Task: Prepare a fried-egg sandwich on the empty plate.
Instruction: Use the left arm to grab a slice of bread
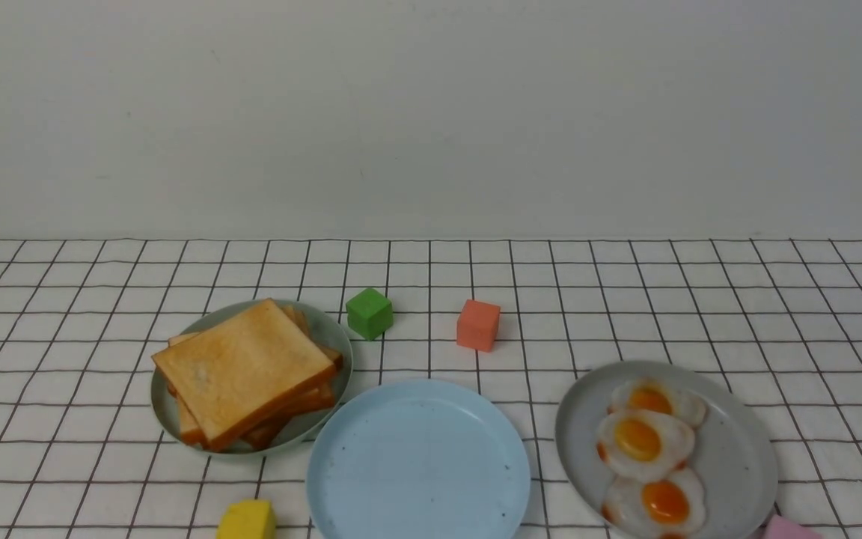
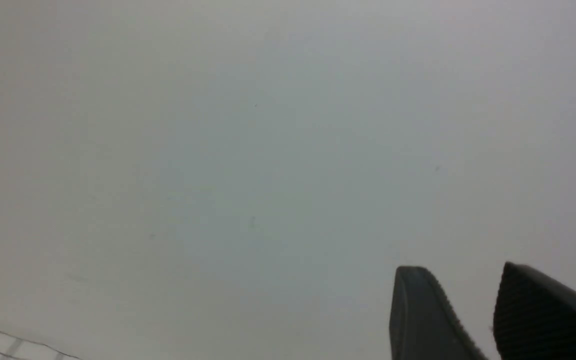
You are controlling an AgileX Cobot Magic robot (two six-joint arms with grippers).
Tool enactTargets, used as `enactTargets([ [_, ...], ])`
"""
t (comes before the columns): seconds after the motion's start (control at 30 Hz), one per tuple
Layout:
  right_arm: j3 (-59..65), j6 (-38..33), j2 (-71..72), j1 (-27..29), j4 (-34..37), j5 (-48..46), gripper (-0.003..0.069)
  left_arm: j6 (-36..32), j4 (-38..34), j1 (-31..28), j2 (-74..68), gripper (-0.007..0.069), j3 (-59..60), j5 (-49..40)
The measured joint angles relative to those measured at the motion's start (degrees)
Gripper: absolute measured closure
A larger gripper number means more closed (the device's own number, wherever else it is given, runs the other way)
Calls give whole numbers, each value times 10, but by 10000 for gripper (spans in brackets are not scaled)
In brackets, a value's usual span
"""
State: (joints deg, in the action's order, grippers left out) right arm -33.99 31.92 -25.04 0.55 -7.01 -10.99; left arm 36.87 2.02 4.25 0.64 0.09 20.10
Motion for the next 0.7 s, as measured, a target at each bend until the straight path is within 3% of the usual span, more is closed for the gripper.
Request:
enactTargets([
  [0.1, -73, -14, -68, 0, 0, -81, 418, 62, -4, 0, -10, 386, -69, -82],
  [0.13, -77, -14, -73, 0, 0, -86, 418, 65, -4, 0, -12, 386, -75, -89],
  [0.23, -142, -40, -162, 0, 7, -171, 418, 84, -4, 0, -93, 386, -190, -236],
  [0.37, -160, -69, -226, -11, 17, -205, 418, 83, -2, 0, -221, 386, -305, -375],
  [0.6, -164, -150, -274, -85, 70, -229, 418, 48, 34, 0, -378, 386, -375, -434],
  [0.7, -164, -216, -302, -150, 136, -269, 418, 44, 23, 0, -457, 386, -382, -448],
])
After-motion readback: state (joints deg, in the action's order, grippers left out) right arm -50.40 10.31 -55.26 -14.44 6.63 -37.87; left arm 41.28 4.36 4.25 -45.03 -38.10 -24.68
